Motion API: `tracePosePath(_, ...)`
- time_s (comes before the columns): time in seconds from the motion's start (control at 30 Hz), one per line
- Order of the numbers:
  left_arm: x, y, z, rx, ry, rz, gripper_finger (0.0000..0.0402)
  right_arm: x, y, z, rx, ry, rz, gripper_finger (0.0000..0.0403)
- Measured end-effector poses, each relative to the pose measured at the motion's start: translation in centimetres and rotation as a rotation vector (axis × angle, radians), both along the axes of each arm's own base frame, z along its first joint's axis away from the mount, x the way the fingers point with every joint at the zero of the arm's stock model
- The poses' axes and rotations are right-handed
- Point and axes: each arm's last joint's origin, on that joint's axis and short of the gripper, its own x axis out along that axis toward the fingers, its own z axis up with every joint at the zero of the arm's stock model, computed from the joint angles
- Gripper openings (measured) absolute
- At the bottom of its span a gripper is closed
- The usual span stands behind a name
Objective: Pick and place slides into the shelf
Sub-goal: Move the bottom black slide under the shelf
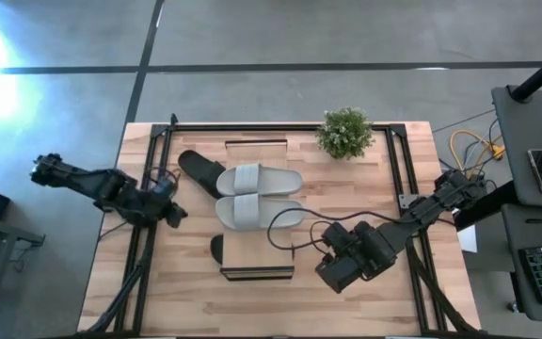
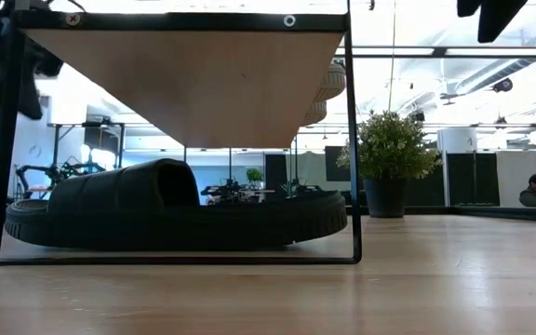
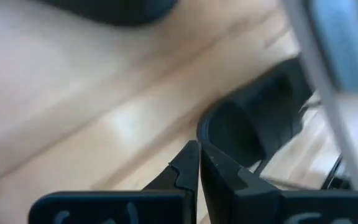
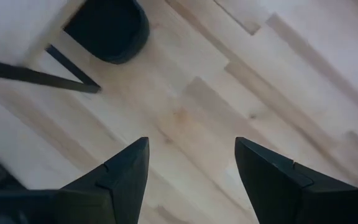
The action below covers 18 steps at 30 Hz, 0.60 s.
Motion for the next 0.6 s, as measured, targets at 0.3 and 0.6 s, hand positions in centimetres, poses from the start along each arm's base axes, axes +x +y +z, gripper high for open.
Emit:
tracePosePath(0.3, 1.8, -1.2, -2.2, -0.172, -0.069, -0.088, 0.0, 0.2, 0.8, -1.0, 0.126, -0.062, -0.245, 0.0228)
tracePosePath(0.6, 0.9, -0.9, -4.7, -0.281, -0.108, 0.004, 0.0, -0.6, 2.1, -5.7, 0.371, -0.235, -0.34, 0.0207)
